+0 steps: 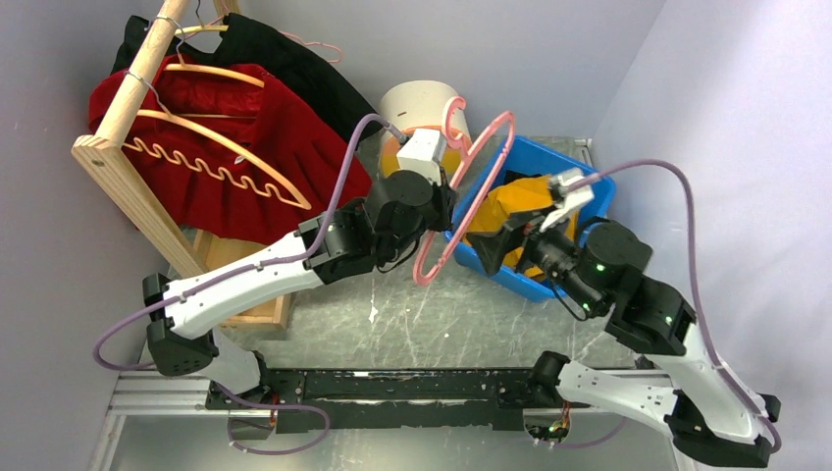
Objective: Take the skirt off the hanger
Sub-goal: Place the hanger at the clothesline.
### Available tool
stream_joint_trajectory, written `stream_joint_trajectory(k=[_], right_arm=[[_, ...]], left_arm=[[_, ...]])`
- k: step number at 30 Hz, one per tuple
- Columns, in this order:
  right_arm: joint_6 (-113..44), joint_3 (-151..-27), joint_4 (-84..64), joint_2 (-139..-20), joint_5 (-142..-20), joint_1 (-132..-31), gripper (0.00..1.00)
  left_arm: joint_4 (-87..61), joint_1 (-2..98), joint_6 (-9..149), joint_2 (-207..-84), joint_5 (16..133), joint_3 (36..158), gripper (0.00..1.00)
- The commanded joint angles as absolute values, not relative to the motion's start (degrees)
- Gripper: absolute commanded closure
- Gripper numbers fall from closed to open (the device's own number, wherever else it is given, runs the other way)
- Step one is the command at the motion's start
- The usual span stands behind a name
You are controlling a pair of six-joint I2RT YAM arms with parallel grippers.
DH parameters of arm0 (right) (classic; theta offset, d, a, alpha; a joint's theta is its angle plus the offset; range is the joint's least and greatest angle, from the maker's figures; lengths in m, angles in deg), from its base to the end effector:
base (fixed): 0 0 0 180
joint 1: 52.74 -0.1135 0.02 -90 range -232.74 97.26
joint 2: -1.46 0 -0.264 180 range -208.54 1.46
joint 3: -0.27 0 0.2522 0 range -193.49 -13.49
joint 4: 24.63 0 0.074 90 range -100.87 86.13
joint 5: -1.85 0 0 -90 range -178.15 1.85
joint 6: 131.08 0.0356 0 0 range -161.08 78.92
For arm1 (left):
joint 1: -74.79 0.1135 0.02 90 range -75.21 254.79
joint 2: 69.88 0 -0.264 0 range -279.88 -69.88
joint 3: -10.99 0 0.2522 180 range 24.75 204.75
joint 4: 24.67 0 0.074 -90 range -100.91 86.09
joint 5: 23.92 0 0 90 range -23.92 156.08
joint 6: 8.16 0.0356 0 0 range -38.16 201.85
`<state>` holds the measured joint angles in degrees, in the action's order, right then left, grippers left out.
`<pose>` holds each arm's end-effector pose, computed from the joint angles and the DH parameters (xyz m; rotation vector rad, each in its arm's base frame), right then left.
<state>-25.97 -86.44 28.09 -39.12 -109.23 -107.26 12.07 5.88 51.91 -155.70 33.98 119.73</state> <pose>0.0689 0.0746 0.4547 -0.3062 1.6867 0.6021 0.1379 -0.3050 0.4501 0.2167 1.8217 -0.7305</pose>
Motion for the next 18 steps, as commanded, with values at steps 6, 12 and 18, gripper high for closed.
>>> stream_joint_trajectory(k=[6, 12, 18], right_arm=[[-31.39, -86.71, 23.82, -47.58, -89.04, -107.12, 0.00], [-30.89, -79.73, 15.55, -45.91, -87.51, -107.16, 0.00], [-33.77, -74.57, 8.64, -46.02, -87.60, -108.32, 0.00]], left_arm=[[11.11, 6.45, 54.68, -157.03, 15.33, 124.54, 0.93], [8.38, 7.55, 52.20, -155.95, 12.77, 122.69, 0.93], [11.38, 8.96, 47.74, -156.80, 11.62, 125.28, 0.93]])
